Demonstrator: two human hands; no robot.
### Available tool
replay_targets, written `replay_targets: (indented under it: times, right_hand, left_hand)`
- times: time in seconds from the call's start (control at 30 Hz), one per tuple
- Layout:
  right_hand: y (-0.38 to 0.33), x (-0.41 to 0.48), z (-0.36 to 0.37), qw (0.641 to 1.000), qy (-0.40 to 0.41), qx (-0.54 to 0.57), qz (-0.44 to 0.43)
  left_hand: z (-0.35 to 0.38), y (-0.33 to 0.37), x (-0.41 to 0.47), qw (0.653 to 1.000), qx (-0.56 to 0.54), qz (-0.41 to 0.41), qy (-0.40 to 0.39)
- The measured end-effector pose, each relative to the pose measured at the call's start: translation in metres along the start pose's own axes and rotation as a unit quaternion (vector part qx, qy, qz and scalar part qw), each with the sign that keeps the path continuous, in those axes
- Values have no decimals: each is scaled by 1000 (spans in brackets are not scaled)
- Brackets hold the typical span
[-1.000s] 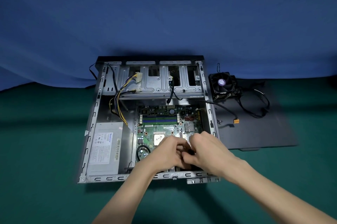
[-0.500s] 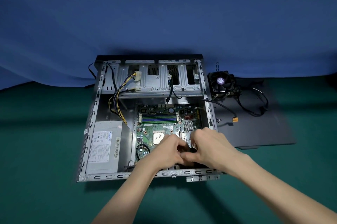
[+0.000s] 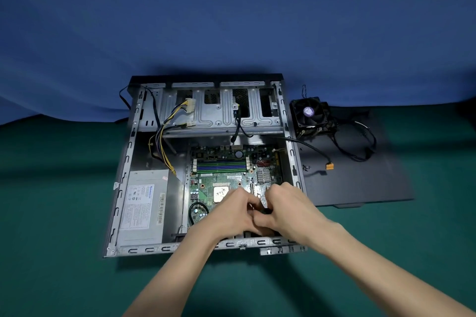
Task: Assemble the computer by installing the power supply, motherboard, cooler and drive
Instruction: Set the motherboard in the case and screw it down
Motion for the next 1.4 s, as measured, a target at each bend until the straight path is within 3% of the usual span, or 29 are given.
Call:
replay_targets:
  times: [0.07,0.2,0.7,0.9,1.0,1.1,1.27,1.33,1.4]
  right_hand:
    - [0,-1,0,999,5,-36,7]
    - [2,-1,1,1000,-18,12,-15]
    - [7,9,-2,999,26,-29,4]
    - [4,5,2,999,29,34,3]
    - [7,5,-4,998,44,36,40]
    - [22,3,-18,988,57,109,93]
    - [60,4,-54,926,96,344,119]
    - [84,4,-67,863,104,483,103]
    - [109,5,-76,778,100,615,84]
  left_hand:
    - [0,-1,0,1000,14,0,2]
    - [0,-1,1,1000,-9,-4,6]
    - [-1,-3,3,999,-30,-29,-4]
    - [-5,-10,8,998,15,-54,12]
    - [-10,-20,9,994,20,-87,65]
    - [-10,-32,9,989,-2,-132,67]
    - [-9,-32,9,986,11,-155,58]
    - [-11,-25,11,987,13,-139,80]
    - [-14,-10,11,987,-7,-106,125]
Point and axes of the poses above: each hand's wrist, its own x-axis towards the middle knuckle, its own z-axis out of the palm, y = z × x, the point moved 4 cm from there along x, towards the middle knuckle, and after that the axes turned 5 degrees about -y, right-handed, at the moved point
